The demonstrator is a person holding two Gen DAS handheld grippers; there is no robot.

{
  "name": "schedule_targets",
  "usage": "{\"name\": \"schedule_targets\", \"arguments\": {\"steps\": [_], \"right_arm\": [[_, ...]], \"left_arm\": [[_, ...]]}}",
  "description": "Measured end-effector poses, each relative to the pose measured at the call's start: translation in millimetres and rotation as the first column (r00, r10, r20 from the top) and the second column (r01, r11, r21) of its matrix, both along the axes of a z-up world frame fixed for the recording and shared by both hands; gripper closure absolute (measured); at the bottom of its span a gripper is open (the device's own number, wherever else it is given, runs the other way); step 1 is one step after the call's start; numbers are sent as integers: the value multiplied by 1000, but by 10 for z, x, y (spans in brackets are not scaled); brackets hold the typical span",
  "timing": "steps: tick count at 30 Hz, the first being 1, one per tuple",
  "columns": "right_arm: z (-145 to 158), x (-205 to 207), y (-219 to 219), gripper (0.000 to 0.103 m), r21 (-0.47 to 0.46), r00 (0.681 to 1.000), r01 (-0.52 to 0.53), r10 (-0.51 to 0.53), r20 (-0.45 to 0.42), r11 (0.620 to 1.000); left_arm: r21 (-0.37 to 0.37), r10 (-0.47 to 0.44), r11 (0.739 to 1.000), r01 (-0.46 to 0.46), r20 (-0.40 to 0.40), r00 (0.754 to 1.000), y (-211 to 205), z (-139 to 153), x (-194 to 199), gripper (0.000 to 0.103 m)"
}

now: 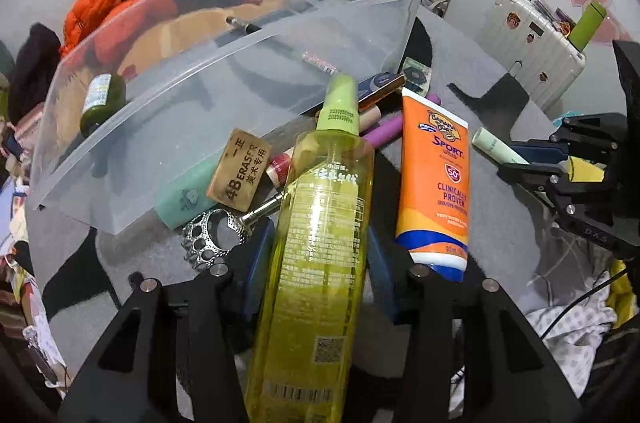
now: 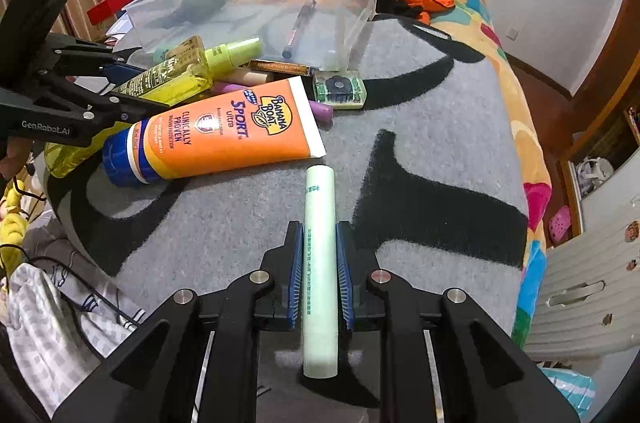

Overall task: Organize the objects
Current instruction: 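Lift the yellow spray bottle and pale green tube above the clear box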

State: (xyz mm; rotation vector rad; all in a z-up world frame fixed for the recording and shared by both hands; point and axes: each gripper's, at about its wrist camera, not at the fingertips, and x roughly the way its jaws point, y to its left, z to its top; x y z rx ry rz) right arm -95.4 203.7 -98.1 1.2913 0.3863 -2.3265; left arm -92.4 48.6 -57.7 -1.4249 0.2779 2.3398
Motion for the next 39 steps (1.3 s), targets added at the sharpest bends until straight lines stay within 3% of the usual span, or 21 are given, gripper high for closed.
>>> {"name": "schedule_targets", "arguments": {"steps": [5, 15, 31, 39], "right_arm": [[9, 21, -10, 89, 4, 1000, 11, -11, -12, 1000], [259, 60, 1, 89, -61, 997, 35, -39, -67, 998], [869, -31, -204, 89, -201, 975, 4, -49, -218, 980], [1123, -165, -305, 89, -250, 957, -16, -58, -286, 968]], "left_arm": [[-1, 16, 1000, -16, -29, 999, -54, 43, 133, 61], [106, 105, 990, -91, -139, 985, -275, 408, 348, 61], [311, 269, 934, -177, -285, 920, -638, 999, 451, 63], [348, 335, 914, -207, -362, 870, -726, 1244, 347, 63]]}}
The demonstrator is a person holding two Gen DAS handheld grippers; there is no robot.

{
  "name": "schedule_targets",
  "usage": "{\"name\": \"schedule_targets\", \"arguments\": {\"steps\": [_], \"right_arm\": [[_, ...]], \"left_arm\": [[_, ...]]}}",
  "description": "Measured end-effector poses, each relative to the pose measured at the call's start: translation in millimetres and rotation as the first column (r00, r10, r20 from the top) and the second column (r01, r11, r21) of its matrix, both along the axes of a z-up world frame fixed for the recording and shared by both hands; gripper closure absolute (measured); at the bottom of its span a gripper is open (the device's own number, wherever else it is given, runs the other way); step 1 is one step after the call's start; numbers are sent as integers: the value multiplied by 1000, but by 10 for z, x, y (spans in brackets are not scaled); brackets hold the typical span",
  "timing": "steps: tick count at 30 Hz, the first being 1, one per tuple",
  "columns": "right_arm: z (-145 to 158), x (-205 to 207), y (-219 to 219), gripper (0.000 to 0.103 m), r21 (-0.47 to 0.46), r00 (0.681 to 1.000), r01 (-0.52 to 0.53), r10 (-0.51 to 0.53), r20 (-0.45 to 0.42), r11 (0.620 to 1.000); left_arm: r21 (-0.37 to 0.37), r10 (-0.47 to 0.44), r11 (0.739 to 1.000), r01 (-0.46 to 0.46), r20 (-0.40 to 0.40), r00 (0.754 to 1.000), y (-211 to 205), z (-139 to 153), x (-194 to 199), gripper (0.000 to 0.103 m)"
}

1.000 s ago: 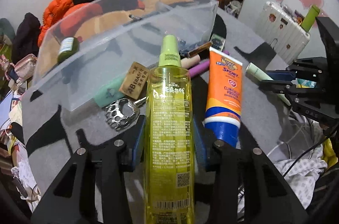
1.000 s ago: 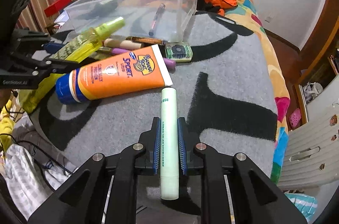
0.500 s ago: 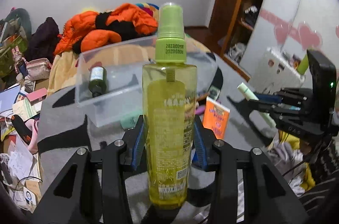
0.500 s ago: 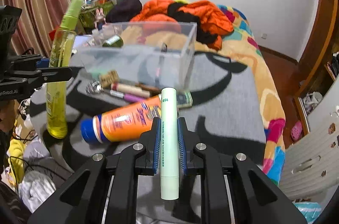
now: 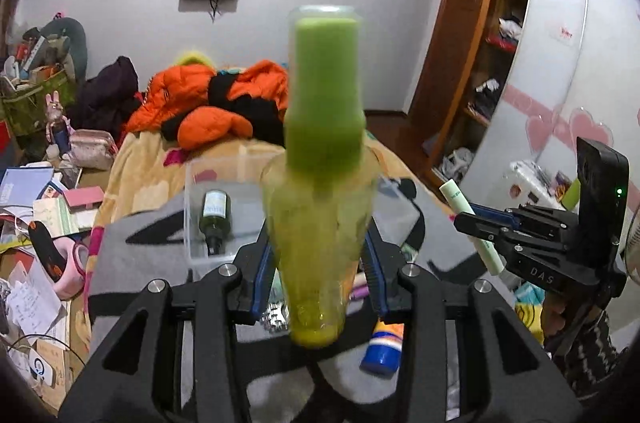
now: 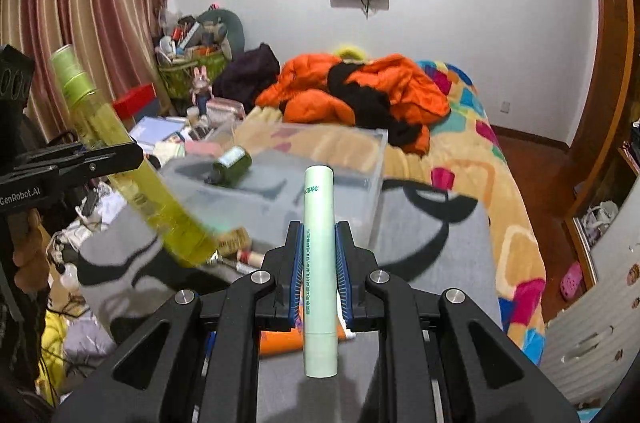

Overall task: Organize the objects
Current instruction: 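Lift the yellow spray bottle and pale green tube above the clear box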

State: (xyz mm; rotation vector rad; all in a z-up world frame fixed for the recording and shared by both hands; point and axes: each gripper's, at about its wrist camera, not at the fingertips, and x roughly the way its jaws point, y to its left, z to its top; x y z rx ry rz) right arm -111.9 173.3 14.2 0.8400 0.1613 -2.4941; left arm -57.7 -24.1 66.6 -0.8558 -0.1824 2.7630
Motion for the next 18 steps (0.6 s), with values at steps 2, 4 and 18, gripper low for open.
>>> {"name": "schedule_targets", "arguments": {"steps": [2, 4, 18], "right_arm": [[44, -37, -15, 89, -15, 1000, -2, 2, -11, 1000], [87, -81, -36, 89, -30, 1000, -6, 6, -18, 1000], [309, -433, -184, 89, -85, 997, -26, 20, -71, 996]], "left_arm": [[6, 7, 1000, -7, -11, 1000, -14, 28, -30, 63], [13, 11, 1000, -11, -17, 1000, -26, 44, -42, 63], [51, 34, 998, -28, -106, 994, -13, 353, -259, 71]]}}
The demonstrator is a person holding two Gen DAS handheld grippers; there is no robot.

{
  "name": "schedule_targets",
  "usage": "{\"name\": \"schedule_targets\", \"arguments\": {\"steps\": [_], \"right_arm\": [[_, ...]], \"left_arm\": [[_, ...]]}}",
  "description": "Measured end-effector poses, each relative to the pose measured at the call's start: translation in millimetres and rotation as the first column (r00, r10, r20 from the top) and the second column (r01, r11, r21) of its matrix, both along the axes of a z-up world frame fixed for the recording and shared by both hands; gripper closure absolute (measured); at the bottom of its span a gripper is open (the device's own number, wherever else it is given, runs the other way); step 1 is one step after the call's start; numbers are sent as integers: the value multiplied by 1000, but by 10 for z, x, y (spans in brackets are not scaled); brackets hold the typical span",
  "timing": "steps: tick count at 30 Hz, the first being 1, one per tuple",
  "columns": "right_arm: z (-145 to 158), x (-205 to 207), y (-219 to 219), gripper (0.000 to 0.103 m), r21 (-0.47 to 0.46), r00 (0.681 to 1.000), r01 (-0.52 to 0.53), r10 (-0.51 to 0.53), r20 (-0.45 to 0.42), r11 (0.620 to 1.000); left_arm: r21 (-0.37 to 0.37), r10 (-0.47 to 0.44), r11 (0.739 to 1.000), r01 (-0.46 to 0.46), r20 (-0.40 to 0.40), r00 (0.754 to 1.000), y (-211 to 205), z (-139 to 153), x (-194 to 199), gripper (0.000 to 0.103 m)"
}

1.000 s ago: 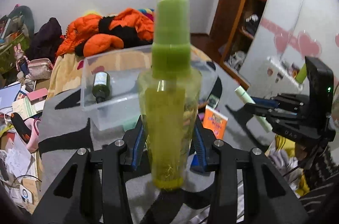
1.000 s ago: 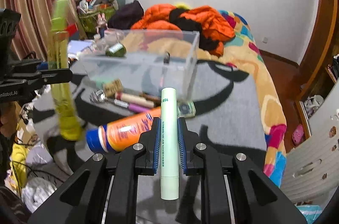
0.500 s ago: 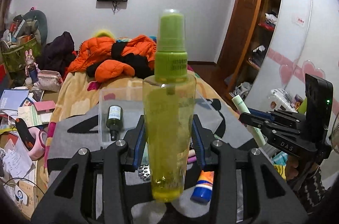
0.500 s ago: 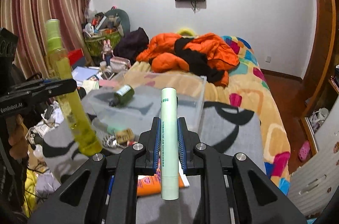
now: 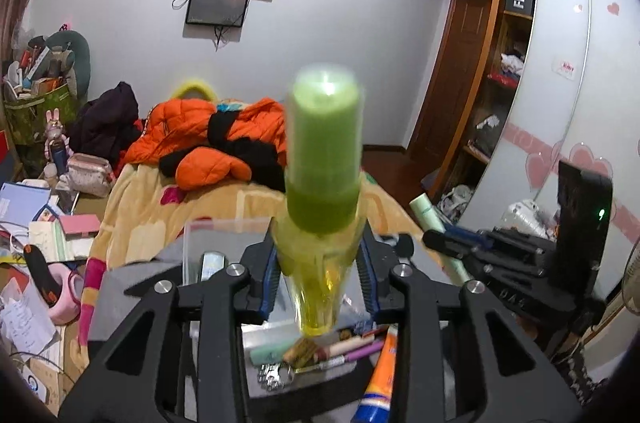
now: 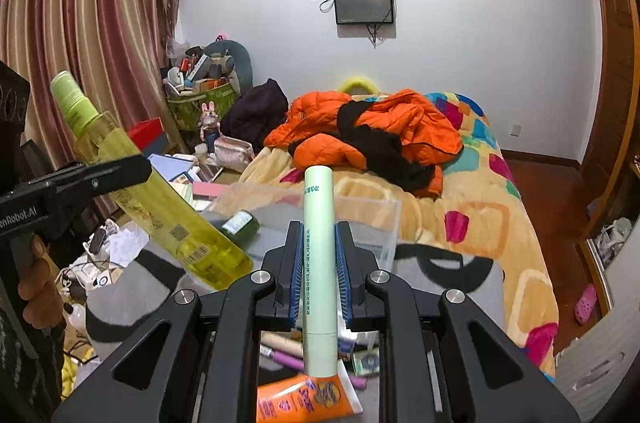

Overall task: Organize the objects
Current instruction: 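Lift the yellow spray bottle and pale green tube above the clear box, then lower the spray bottle and green tube into the box and open both grippers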

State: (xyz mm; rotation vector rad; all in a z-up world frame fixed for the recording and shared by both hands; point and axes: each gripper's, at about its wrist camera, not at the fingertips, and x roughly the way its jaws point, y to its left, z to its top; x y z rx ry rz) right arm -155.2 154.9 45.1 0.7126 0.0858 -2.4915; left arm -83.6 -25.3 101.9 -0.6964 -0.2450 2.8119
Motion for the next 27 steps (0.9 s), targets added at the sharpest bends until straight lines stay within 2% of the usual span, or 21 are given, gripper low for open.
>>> {"name": "schedule_targets", "arguments": {"steps": [5, 9, 12, 16, 23, 27], "right_arm": [[19, -146, -44, 89, -17, 1000, -3, 3, 3, 1000], [-60, -271, -103, 89, -9, 1000, -3, 3, 27, 1000], [-110, -319, -113, 89, -3, 999, -1, 1, 41, 1000], [-119, -371, -86, 89, -16, 999, 4, -3, 48, 1000], [-164, -482, -127, 89, -12, 998, 7, -6, 59, 1000], [-267, -570, -196, 89, 8, 996, 11, -11, 83, 1000]], "left_arm": [[-5, -15, 1000, 15, -19, 1000, 53, 59, -187, 72], [-21, -17, 1000, 17, 25, 1000, 117, -37, -390, 72], [9, -30, 1000, 29, 39, 999, 111, -30, -459, 72], [61, -49, 997, 48, 14, 999, 69, 92, -472, 72], [60, -15, 998, 18, -37, 999, 71, 231, -523, 72], [80, -22, 997, 21, 19, 1000, 73, 69, -690, 72]]}}
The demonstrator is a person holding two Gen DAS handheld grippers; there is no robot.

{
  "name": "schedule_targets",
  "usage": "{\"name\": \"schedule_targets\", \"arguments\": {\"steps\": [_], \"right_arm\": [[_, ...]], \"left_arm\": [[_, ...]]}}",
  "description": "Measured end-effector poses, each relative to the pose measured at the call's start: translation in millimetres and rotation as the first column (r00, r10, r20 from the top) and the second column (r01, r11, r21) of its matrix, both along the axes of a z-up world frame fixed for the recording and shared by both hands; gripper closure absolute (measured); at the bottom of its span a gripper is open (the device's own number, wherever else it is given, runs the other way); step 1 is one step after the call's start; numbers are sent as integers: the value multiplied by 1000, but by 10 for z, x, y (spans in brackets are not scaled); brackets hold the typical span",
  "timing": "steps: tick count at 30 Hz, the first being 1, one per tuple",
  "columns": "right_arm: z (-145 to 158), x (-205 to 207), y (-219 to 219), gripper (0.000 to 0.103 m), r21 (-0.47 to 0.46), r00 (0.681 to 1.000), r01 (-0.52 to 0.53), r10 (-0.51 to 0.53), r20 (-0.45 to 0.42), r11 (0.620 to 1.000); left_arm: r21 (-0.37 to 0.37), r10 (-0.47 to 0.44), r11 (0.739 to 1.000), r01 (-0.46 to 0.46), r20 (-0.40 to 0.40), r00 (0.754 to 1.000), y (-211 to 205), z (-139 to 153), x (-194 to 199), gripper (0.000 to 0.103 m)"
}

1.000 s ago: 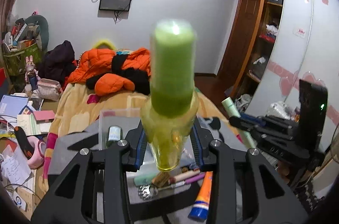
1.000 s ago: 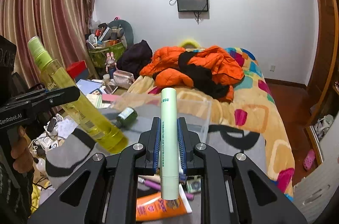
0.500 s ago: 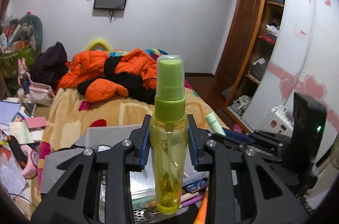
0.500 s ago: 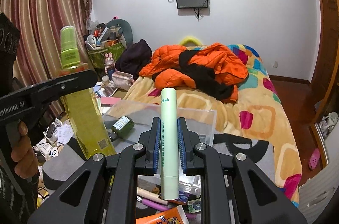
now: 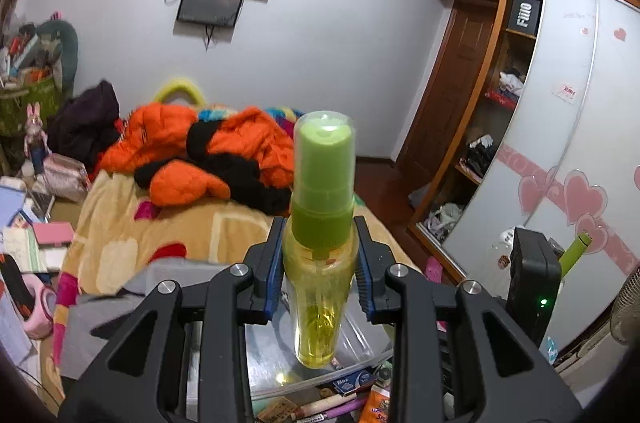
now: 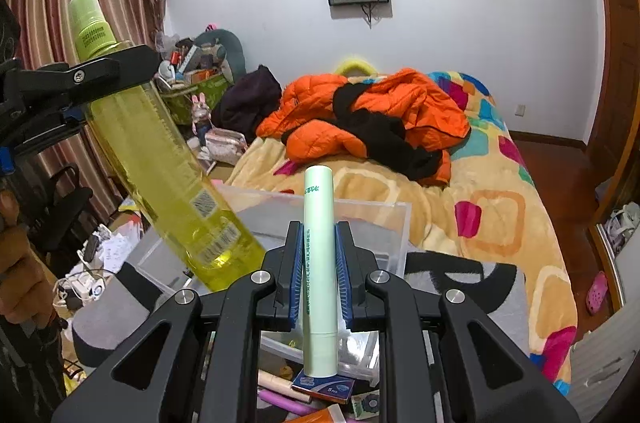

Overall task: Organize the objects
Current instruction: 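Lower the spray bottle and green tube into the box and open both grippers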

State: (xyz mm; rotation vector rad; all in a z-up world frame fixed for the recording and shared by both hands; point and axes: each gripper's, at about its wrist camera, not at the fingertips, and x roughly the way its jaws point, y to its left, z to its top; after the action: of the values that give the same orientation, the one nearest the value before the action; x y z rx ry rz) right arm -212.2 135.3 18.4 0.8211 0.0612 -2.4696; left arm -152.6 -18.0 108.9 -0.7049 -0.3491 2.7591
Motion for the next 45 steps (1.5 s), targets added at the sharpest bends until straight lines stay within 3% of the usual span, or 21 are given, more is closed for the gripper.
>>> {"name": "schedule_targets", "arguments": {"steps": [8, 13, 17, 24, 30, 36, 40, 42, 45], "right_arm": [[-310, -184, -117, 89, 61, 997, -4, -1, 76, 998], [-453, -251, -216, 89, 92, 994, -22, 12, 110, 996], [-541, -279, -313, 89, 119, 992, -36, 21, 127, 992], [-672, -335, -494, 89, 163, 987, -60, 35, 155, 985], [-718, -348, -618, 89, 191, 986, -71, 40, 162, 979], [-769, -335, -637, 89, 211, 983, -77, 39, 178, 975], [-760, -302, -618, 89, 199, 981, -93, 55, 187, 976], [-734, -266, -602, 87, 193, 981, -97, 61, 183, 976], [-704, -222, -587, 74, 197, 985, -89, 57, 163, 976]], "left_arm": [[43, -11, 999, 4, 168, 986, -97, -576, -250, 72], [83, -10, 997, -6, 185, 983, -289, -671, -268, 72], [69, 37, 996, -53, 218, 975, -435, -737, -272, 69], [-79, 124, 991, -108, 234, 964, -437, -878, -210, 56], [-132, 126, 987, -95, 248, 961, -414, -963, -148, 46], [-164, 112, 985, -61, 322, 940, -415, -1087, -124, 30], [-219, 92, 975, -24, 308, 947, -329, -1081, -19, 28], [-261, 91, 965, -10, 302, 949, -269, -1081, 37, 28], [-311, 93, 951, 5, 300, 949, -203, -1109, 82, 26]]}}
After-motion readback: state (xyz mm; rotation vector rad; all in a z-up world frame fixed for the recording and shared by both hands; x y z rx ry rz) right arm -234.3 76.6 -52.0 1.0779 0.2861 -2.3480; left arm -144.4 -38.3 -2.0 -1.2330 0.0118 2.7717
